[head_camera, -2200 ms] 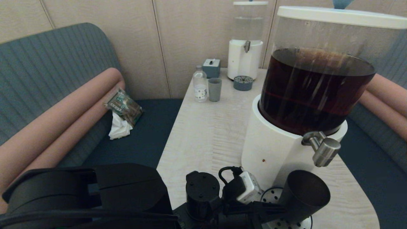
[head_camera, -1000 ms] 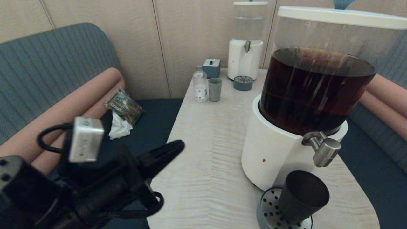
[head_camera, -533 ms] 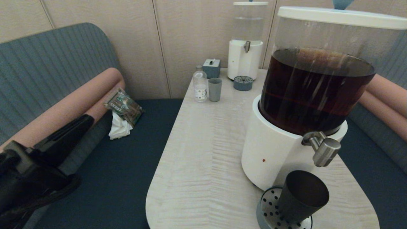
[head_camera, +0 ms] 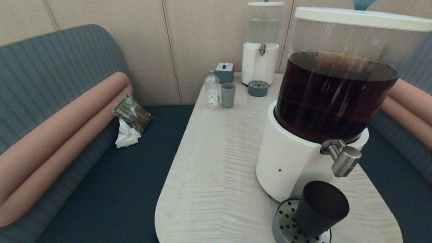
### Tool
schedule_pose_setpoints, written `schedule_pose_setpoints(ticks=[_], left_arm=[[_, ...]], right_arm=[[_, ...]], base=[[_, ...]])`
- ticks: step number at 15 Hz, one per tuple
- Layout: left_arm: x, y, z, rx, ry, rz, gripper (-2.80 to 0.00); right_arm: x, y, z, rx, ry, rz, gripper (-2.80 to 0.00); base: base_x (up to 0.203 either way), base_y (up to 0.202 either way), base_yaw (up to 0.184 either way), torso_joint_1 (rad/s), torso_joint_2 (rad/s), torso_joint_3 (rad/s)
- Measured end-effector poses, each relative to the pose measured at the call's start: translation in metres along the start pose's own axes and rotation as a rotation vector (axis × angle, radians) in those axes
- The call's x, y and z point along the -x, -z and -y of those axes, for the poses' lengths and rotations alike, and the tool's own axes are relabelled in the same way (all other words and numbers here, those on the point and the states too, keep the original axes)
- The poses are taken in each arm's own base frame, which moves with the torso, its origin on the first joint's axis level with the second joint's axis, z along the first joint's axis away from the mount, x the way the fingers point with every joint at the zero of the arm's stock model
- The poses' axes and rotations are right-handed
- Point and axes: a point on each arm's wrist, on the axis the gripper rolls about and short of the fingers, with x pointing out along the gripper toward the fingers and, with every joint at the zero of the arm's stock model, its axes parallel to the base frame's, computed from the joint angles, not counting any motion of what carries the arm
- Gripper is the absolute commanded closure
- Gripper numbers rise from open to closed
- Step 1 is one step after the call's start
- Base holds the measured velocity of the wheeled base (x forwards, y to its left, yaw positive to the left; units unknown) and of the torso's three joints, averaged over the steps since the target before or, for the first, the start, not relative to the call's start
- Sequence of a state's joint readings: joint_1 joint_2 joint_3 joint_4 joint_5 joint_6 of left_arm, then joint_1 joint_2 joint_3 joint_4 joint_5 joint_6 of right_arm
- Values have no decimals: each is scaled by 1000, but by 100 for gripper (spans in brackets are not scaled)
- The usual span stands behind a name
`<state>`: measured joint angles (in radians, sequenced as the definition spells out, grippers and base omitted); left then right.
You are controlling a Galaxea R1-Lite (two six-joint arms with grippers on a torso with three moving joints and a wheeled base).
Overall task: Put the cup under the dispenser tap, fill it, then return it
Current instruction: Turn on the faucet
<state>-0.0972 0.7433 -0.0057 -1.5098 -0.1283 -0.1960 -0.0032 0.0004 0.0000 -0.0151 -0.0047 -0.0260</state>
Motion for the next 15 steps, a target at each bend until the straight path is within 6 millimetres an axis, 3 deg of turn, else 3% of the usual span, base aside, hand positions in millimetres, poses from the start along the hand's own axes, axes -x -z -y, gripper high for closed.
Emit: schedule_pose_setpoints(ticks=[3,7,11,15], left_arm=[[39,-24,11,-68,-9,124,0],[82,-32,22,-109,-30,88,0],[104,14,16,-225,-68,-250,0],[116,38,11,-367,-99,-477,0]], right_arm=[[0,0,0,0,0,0,0],[0,0,0,0,0,0,0],[0,0,0,0,0,0,0],[0,0,0,0,0,0,0]], base=[[0,0,0,0,0,0],[0,0,0,0,0,0],[0,0,0,0,0,0],[0,0,0,0,0,0]])
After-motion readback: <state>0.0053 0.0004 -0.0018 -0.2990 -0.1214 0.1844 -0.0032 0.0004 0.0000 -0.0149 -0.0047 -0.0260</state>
